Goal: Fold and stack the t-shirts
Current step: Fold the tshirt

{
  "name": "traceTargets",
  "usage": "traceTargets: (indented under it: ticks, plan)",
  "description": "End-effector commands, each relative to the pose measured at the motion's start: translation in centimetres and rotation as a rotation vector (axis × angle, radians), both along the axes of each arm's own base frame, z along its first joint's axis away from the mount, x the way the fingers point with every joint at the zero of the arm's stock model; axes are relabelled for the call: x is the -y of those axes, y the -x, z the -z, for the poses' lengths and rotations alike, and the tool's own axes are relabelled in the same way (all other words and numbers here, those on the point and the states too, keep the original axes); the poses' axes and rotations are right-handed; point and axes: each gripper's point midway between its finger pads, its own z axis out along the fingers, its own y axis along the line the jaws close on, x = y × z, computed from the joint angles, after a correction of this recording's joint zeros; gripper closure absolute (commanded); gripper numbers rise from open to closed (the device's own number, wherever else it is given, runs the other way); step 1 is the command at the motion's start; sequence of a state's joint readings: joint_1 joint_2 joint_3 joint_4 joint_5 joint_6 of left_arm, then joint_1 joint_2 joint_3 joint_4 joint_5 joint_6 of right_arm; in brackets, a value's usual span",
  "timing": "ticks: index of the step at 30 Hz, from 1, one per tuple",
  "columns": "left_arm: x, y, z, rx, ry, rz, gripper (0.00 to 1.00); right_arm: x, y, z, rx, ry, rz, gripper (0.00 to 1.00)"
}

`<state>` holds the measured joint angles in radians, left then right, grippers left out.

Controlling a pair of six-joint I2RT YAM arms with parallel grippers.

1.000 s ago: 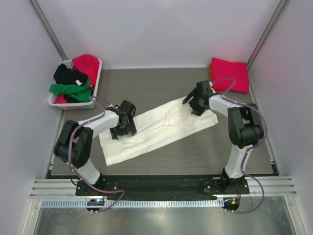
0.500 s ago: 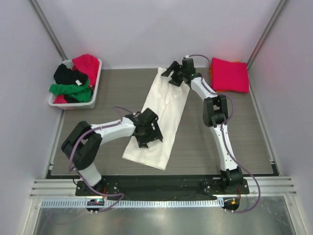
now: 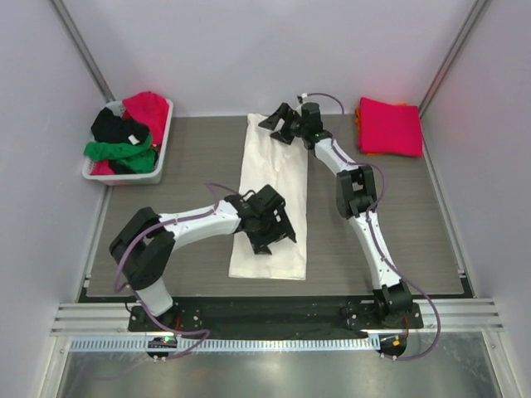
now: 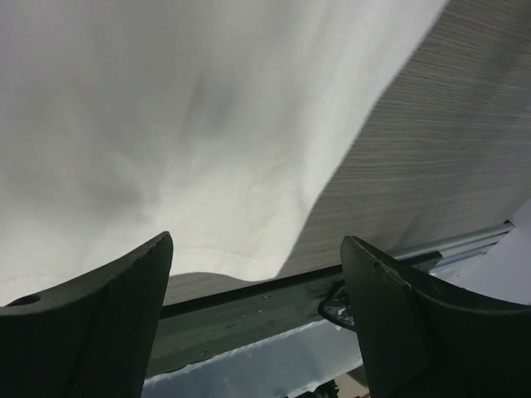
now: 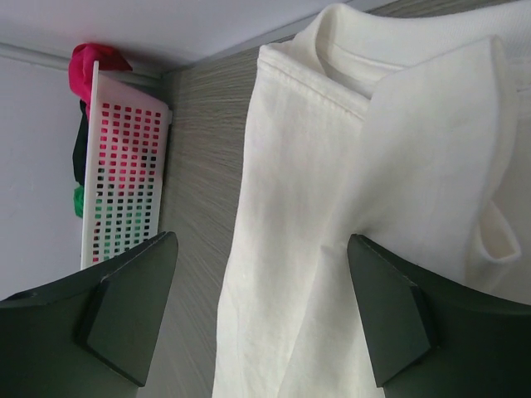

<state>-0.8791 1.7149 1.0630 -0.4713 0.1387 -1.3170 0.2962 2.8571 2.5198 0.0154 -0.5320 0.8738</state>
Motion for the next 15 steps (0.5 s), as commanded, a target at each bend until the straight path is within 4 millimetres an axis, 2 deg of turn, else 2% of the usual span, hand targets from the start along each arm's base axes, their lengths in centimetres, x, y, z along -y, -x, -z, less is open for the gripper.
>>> traceTargets:
  ticks: [1, 2, 3, 4, 5, 6, 7, 8, 9, 10, 11, 12, 13, 14, 15]
  plan:
    - [0.5, -2.2, -7.3, 0.200, 0.018, 0.031, 0.17, -2.8, 1.4, -6.2, 0.114, -0.044, -0.086, 0.10]
    - [0.2, -2.3, -8.2, 0.214, 0.006, 0.041, 0.17, -2.4, 1.4, -9.3, 0.157, -0.053, -0.076, 0.09]
    - [-1.0, -2.3, -8.6, 0.232, -0.054, 0.037, 0.17, -2.2, 1.4, -11.2, 0.187, -0.055, -0.070, 0.09]
    - [-1.4, -2.9, -10.6, 0.288, -0.054, 0.049, 0.16, -2.0, 1.6, -12.5, 0.197, -0.052, -0.063, 0.08]
    - [-2.4, -3.5, -11.4, 0.338, -0.095, 0.034, 0.16, -1.4, 2.0, -16.4, 0.245, -0.060, -0.050, 0.08]
    - [-4.3, -3.7, -12.4, 0.386, -0.155, 0.030, 0.15, -0.6, 2.8, -19.7, 0.285, -0.060, -0.043, 0.05]
    - [-5.0, -3.2, -12.8, 0.390, -0.164, 0.045, 0.15, -0.5, 2.8, -17.8, 0.232, -0.030, -0.036, 0.03]
    - [-6.5, -3.7, -13.0, 0.434, -0.223, 0.027, 0.14, 0.2, 3.3, -19.2, 0.241, -0.008, -0.022, 0.02]
    - [-7.9, -3.3, -12.9, 0.438, -0.266, 0.029, 0.13, 1.1, 4.8, -23.2, 0.293, 0.010, -0.010, 0.02]
    - [-9.1, -3.3, -13.0, 0.457, -0.291, 0.020, 0.13, 2.5, 5.4, -21.0, 0.246, 0.110, 0.031, 0.01]
    - [-10.7, -2.7, -12.8, 0.470, -0.315, 0.019, 0.13, 3.4, 6.4, -21.2, 0.231, 0.151, 0.055, 0.01]
    - [-11.6, -2.6, -12.7, 0.484, -0.324, 0.010, 0.13, 4.9, 8.8, -25.6, 0.278, 0.165, 0.094, 0.01]
    - [-12.3, -2.4, -12.5, 0.491, -0.321, 0.007, 0.13, 6.3, 10.4, -20.9, 0.158, 0.243, 0.120, 0.01]
    - [-13.7, -1.6, -11.8, 0.493, -0.324, 0.004, 0.13, 7.3, 11.9, -20.2, 0.121, 0.269, 0.141, 0.02]
    - [-13.7, -1.6, -11.7, 0.505, -0.299, 0.003, 0.13, 8.2, 13.8, -19.8, 0.086, 0.296, 0.161, 0.02]
